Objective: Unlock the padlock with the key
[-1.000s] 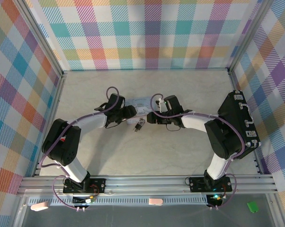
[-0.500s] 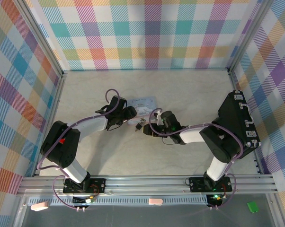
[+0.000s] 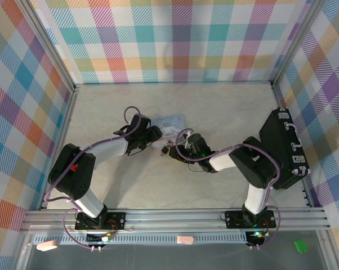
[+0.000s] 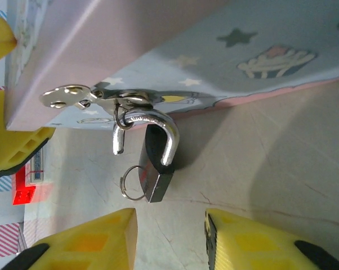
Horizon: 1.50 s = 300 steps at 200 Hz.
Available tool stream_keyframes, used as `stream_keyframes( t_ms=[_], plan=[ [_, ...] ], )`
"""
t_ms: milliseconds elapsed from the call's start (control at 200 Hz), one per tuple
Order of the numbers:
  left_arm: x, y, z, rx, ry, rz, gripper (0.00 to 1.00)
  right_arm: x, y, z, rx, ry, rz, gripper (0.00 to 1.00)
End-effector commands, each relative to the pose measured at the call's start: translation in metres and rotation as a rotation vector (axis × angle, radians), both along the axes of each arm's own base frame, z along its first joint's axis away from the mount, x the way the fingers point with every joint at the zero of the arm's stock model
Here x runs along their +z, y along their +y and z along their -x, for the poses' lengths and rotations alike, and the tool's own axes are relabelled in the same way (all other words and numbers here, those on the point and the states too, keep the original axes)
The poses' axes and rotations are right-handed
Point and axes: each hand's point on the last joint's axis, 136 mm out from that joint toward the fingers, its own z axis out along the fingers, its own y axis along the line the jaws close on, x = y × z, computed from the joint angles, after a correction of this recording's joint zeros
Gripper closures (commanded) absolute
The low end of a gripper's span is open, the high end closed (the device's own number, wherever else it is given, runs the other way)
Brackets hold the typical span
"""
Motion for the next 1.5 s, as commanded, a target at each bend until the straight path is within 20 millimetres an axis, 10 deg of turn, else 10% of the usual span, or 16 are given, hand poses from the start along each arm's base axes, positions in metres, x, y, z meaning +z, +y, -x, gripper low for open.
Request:
stream_keyframes(
  t_ms=[0, 1125, 1495],
  plan=[
    [-0.014, 0.003, 0.017, -0.006, 0.064, -0.010, 0.34, -0.002, 0.016, -0.008, 0.005, -0.005, -0.021, 0.64],
    [-0.022, -0.011, 0.033, -0.019, 0.099, 0.020, 0.34, -0.016, 0.021, -0.062, -0.243, -0.034, 0.038, 0.79],
    [-0.022, -0.006, 0.030, 0.004, 0.098, -0.009, 0.34, 0.001, 0.015, -0.056, -0.259, -0.040, -0.001, 1.00]
  ],
)
